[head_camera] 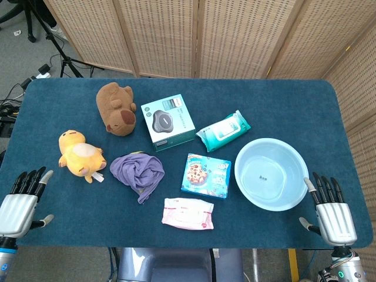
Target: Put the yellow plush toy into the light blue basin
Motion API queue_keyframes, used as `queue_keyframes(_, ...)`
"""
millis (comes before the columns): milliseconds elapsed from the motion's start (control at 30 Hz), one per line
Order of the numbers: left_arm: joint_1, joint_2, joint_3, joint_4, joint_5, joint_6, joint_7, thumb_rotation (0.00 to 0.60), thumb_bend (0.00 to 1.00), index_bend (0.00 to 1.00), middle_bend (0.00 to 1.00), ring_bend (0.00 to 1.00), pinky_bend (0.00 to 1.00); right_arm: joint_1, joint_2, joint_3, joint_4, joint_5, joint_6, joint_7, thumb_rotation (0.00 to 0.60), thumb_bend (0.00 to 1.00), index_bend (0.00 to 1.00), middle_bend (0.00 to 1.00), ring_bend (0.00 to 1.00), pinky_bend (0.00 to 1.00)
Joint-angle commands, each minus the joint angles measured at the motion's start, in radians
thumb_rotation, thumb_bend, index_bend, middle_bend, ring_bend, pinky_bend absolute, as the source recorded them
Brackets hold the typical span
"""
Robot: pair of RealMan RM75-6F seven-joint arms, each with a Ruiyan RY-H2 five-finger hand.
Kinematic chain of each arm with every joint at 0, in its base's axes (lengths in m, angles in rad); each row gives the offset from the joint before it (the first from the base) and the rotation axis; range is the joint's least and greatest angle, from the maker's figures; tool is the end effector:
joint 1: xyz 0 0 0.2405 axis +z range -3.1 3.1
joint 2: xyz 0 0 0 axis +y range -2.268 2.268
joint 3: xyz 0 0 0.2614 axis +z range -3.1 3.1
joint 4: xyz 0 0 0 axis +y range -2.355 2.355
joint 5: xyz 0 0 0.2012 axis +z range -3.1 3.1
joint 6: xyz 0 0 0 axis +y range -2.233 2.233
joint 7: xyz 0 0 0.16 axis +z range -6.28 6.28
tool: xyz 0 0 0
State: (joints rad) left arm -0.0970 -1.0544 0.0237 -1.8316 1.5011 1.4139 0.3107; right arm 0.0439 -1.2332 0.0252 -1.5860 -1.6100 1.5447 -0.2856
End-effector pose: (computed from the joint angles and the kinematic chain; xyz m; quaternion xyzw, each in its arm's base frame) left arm -0.2808 0.1804 0.1503 -0.6625 -0.3717 -0.3055 0.5741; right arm -0.2969 -0.1781 0.1342 0.6439 -0.3035 0.3500 0.6090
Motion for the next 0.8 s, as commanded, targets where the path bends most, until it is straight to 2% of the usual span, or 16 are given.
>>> queue_keyframes(33, 0.000, 0.000, 0.001, -0.001, 0.000, -0.001, 0.002, 0.600, 0.00, 0.00, 0.00, 0.00, 0.00, 0.000, 0.001, 0.000, -0.001, -0.001, 0.001, 0.001, 0.600, 0.00, 0.00, 0.00, 0.00, 0.00)
queue_keyframes(800, -0.007, 0.002, 0.000, 0.001, -0.015, -0.019, 0.008, 0.600, 0.00, 0.00, 0.00, 0.00, 0.00, 0.001, 0.003, -0.002, -0.007, 0.008, -0.011, -0.012, 0.600, 0.00, 0.00, 0.00, 0.00, 0.00)
